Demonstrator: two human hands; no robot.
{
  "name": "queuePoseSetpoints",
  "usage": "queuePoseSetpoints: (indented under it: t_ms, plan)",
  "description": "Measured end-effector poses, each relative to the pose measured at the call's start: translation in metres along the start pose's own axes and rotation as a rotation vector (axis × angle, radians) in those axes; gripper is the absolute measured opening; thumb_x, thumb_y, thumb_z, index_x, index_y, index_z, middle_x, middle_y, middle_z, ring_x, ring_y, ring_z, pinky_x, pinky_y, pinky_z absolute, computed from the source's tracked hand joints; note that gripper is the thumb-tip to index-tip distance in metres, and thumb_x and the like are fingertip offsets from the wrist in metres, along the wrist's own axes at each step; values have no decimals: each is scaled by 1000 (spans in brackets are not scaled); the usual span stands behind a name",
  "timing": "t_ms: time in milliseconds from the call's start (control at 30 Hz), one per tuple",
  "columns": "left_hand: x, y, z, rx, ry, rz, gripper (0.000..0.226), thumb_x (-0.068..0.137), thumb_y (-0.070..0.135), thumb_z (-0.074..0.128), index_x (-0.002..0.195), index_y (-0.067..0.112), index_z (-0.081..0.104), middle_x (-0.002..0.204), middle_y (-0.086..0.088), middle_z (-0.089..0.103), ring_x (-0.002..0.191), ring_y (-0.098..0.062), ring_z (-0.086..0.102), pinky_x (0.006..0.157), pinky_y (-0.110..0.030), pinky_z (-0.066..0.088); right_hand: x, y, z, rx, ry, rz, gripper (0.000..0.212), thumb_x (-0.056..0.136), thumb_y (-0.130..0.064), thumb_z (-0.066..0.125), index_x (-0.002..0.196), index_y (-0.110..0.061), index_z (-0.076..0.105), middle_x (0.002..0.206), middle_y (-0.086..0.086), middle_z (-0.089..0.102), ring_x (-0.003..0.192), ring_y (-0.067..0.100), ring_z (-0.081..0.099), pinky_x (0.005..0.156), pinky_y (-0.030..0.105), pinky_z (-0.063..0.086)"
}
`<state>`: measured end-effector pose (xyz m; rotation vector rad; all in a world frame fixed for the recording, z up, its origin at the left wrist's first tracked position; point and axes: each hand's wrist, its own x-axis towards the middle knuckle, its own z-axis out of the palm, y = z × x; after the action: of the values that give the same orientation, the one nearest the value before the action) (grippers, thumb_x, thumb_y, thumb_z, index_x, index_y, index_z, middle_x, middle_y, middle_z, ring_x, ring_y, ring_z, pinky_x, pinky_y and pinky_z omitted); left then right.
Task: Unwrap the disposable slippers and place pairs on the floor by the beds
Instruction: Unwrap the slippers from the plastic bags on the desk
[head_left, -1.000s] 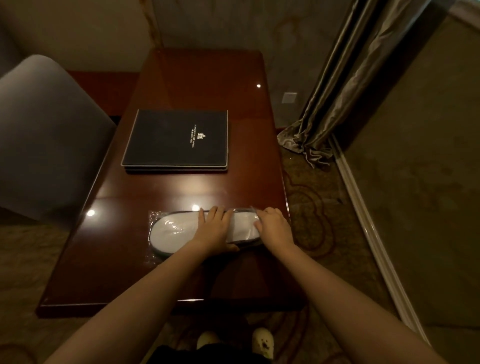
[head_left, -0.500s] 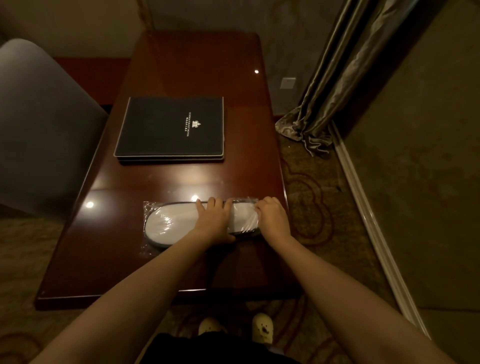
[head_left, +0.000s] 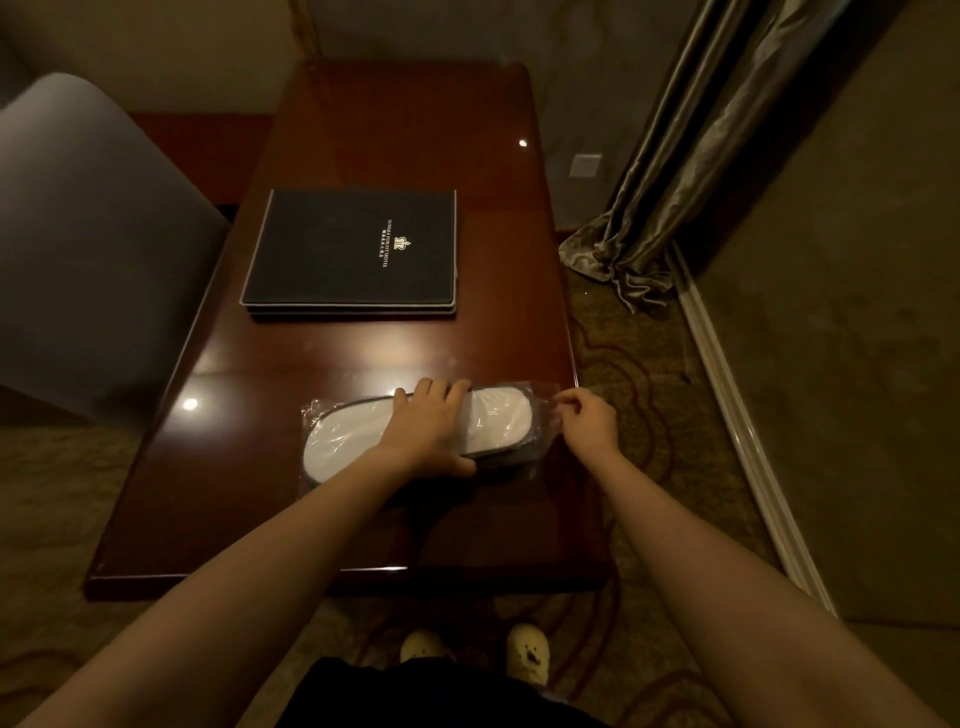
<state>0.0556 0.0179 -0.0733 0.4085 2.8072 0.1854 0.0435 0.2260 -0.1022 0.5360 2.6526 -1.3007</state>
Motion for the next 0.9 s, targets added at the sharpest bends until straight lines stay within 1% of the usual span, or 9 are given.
queuePoseSetpoints:
  t_ms: [67,167,267,367,467,567,667,767,900]
  plan:
    - [-4,-4,-5,-7,18,-8,105,55,55,71,142,21,24,138,-5,40,129,-26,36,108,-50,29,1,-6,-3,69,-21,14,23,92,-16,50,109,-3,59,108,18,65,94,29,64,85,41,54]
    - [-9,-9,-11,-29,41,-24,104,56,55,71,142,21,24,139,-5,41,129,-26,37,107,-48,30,-4,-21,-1,172,-125,25,33,89,-36,55,111,-12,53,97,7,64,86,22,65,79,41,57]
    - [-14,-11,-20,-85,78,-44,104,57,55,71,143,20,24,137,-5,42,127,-27,38,106,-48,33,-9,-24,0,169,-139,-9,31,86,-23,60,114,-14,51,83,1,62,75,18,63,67,35,56]
    - [-18,-15,-30,-119,138,-39,96,57,55,69,138,16,33,134,-6,46,124,-26,41,101,-45,36,-11,-14,-1,182,-99,-1,24,85,-5,59,107,-13,54,93,13,66,85,29,66,76,47,58]
    - [-22,-13,-32,-71,122,-11,95,58,57,68,137,15,35,134,-5,45,125,-25,40,103,-45,35,-16,-9,2,170,-151,20,20,87,-2,54,106,-10,54,98,15,65,88,29,67,77,45,58]
    - [-27,-15,-32,-53,121,-28,97,59,58,68,139,16,33,136,-5,43,126,-26,39,105,-46,33,-17,-18,-1,74,-2,-53,23,88,-9,56,111,-9,55,96,7,63,82,19,62,64,27,52]
    - [-32,-20,-32,-20,141,-37,101,59,58,68,142,19,27,137,-5,42,127,-26,38,107,-47,32,-18,-37,-11,-40,229,-313,22,86,-12,57,108,-14,56,104,0,56,90,12,54,74,22,46]
    - [-34,-19,-34,-25,187,-35,101,58,57,68,142,19,27,136,-5,43,126,-26,39,106,-46,32,-17,-58,-10,-121,7,-439,20,89,-23,57,106,-14,59,99,-4,56,87,10,54,74,23,46]
    - [-35,-21,-40,22,272,-53,100,56,57,69,140,18,30,132,-5,44,121,-27,41,101,-44,33,-15,-77,-8,34,-284,-234,24,94,-23,48,110,-9,58,94,5,61,78,18,61,68,31,52]
